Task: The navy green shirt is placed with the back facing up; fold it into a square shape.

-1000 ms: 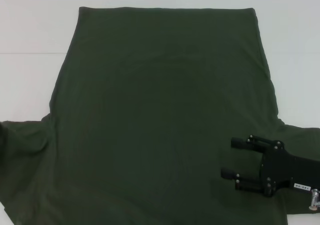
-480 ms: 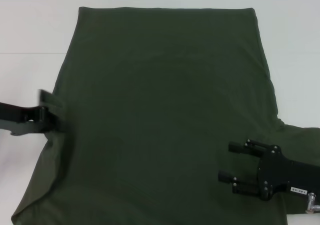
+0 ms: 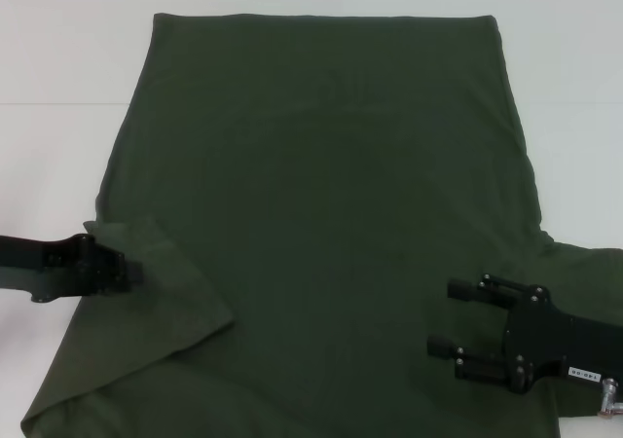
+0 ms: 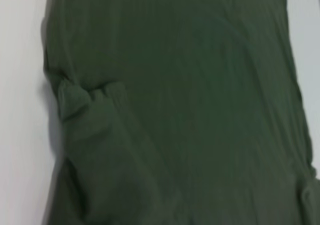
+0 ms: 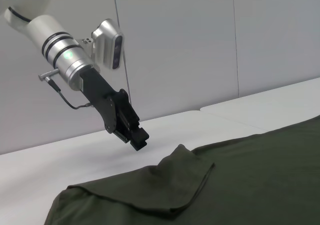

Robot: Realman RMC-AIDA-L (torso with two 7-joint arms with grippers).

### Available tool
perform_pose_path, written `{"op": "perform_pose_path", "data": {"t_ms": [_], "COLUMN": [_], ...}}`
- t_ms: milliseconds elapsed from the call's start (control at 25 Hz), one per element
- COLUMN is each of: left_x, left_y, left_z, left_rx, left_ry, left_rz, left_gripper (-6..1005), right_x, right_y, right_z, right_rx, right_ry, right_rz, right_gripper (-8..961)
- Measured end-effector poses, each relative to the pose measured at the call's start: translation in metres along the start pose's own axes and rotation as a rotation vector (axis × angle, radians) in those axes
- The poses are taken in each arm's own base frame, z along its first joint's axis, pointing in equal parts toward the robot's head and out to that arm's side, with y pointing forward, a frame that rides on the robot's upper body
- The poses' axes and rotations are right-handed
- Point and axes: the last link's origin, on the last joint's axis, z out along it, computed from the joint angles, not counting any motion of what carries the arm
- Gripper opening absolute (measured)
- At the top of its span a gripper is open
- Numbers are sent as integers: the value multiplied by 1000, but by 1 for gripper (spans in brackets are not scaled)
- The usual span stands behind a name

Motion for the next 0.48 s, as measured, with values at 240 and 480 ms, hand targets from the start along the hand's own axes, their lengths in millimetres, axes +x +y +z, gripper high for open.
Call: {"op": "perform_pose_path", "data": {"t_ms": [240,480], "left_x": [-6,-7], "left_y": [-10,-9], "left_z": [-6,-15], "left_rx": [-29,-72], "left_ry": [16,42], "left_rz": [-34,34], "left_gripper": [191,180], "right_x": [-1,-1], "right_y": [0,-1], "right_z": [0,1], "right_rx": [2,5], "right_ry": [-5,-9], "right_rz": [0,-1], "right_gripper": [806,805]}}
